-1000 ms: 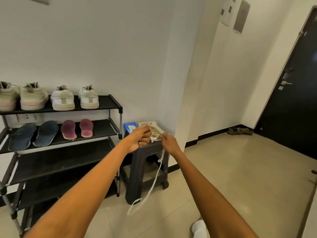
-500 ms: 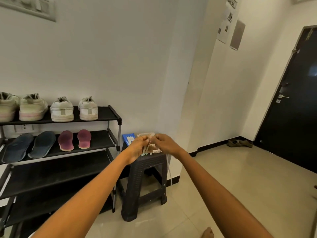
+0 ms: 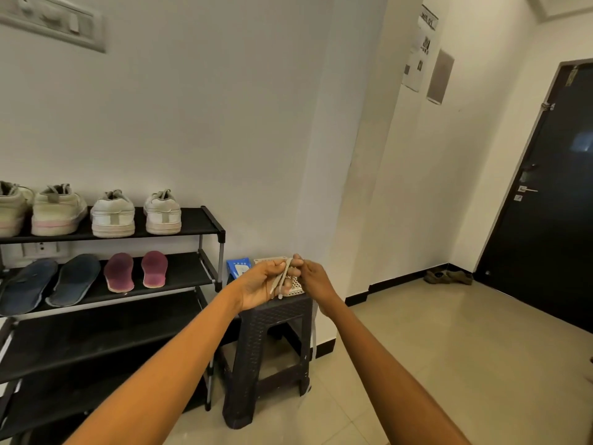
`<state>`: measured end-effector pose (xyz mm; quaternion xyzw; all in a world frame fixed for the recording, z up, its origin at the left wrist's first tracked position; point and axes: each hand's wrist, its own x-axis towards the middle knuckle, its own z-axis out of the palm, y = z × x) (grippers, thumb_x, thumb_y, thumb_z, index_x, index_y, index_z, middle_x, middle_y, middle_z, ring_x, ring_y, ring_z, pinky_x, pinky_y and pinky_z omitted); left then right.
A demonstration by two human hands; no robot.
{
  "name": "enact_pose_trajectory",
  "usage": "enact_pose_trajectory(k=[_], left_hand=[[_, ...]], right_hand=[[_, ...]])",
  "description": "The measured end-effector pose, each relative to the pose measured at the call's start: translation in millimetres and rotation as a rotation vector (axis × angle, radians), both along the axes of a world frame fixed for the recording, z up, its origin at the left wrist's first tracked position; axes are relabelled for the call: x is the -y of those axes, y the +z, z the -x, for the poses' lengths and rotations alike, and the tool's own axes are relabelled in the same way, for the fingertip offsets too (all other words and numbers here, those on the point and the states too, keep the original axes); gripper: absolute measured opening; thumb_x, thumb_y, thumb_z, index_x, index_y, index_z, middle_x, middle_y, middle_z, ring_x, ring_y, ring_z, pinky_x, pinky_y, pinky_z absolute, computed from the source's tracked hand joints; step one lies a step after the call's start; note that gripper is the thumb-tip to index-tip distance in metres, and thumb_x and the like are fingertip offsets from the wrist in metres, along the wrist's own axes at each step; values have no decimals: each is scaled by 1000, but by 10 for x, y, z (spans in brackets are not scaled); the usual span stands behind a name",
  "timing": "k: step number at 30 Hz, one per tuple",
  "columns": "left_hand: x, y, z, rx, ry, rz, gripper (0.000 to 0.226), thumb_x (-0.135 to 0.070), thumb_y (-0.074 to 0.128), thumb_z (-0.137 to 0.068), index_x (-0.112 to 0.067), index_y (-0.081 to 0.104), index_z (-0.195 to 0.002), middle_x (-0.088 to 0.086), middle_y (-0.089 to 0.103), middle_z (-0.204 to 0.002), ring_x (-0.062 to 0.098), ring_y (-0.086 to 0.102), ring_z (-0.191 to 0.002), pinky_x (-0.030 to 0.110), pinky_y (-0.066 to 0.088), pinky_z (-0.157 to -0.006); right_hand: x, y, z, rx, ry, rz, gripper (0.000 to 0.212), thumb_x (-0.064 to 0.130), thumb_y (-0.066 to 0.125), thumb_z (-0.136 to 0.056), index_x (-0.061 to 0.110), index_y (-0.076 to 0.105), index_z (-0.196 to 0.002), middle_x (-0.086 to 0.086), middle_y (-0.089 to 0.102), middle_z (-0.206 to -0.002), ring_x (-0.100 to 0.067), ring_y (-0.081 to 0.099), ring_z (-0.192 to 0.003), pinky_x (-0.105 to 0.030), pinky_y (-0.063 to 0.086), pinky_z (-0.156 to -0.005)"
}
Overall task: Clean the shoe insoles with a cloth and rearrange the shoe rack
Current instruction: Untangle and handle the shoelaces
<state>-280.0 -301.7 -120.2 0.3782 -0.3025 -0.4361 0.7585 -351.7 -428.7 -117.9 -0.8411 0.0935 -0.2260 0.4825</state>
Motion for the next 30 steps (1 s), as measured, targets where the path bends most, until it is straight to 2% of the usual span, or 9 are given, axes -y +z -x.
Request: enact_pose_trajectory(k=[3,5,7,10,14,18,22,26,30], left_hand=[[202,-31,-6,-192,245,178,30,-1,27,-101,8,51,-116,21,64,-112,27,72,-77,33,60,-66],[321,-60,-89,-203,415,186,28,-1,28,-101,6,51,-115,21,55,-126,28,70,-84,35,60,-70],[364,-101,-156,-78,501,74,30,-4,32,-101,3,48,-126,18,51,-134,31,62,-103,39,55,-82],[329,-119,-142,201,517,-119,35,-6,35,-101,-2,46,-134,13,54,-134,29,55,-118,40,46,-98],[228,-96,14,353,264,-231,34,-9,31,-102,-2,51,-129,8,66,-104,22,68,-90,32,56,-84],[126,7,40,165,-11,-137,34,-8,27,-100,-6,56,-118,11,69,-106,23,71,-72,30,59,-69],[89,118,-18,38,7,-35,35,-5,27,-97,1,59,-111,13,72,-96,24,69,-59,29,58,-55],[236,74,-74,-170,225,170,32,-2,26,-100,3,55,-113,17,66,-114,28,71,-84,34,58,-75],[406,-26,-202,-105,482,49,33,-3,29,-102,6,43,-131,22,47,-138,39,52,-120,40,46,-95]], right_hand=[[-173,-57,23,-14,36,6,27,19,34,-101,10,58,-111,7,57,-82,-5,52,-74,-15,42,-64],[-222,-160,17,-93,44,40,29,23,33,-102,11,56,-114,-2,60,-93,-11,53,-83,-22,42,-73],[-143,-208,2,-170,33,193,32,29,37,-101,9,60,-109,-7,61,-98,-15,54,-87,-31,42,-79],[-24,-83,2,-209,19,452,41,43,43,-97,14,65,-78,1,57,-70,-11,48,-63,-30,38,-63],[43,288,-92,-80,-131,489,52,51,52,-90,15,45,-52,1,44,-51,-12,40,-49,-29,30,-53],[187,440,-132,-38,-234,356,54,55,50,-89,14,45,-54,-6,53,-57,-15,45,-53,-29,31,-56],[218,142,-137,-63,-250,113,53,51,45,-93,11,52,-60,-5,46,-57,-17,42,-57,-31,29,-59],[52,-107,-169,-159,-198,39,42,42,36,-98,15,57,-74,-7,59,-77,-19,51,-72,-36,38,-67],[-25,-47,-85,-313,11,91,27,29,44,-95,11,61,-81,4,48,-68,-10,41,-63,-23,32,-57]])
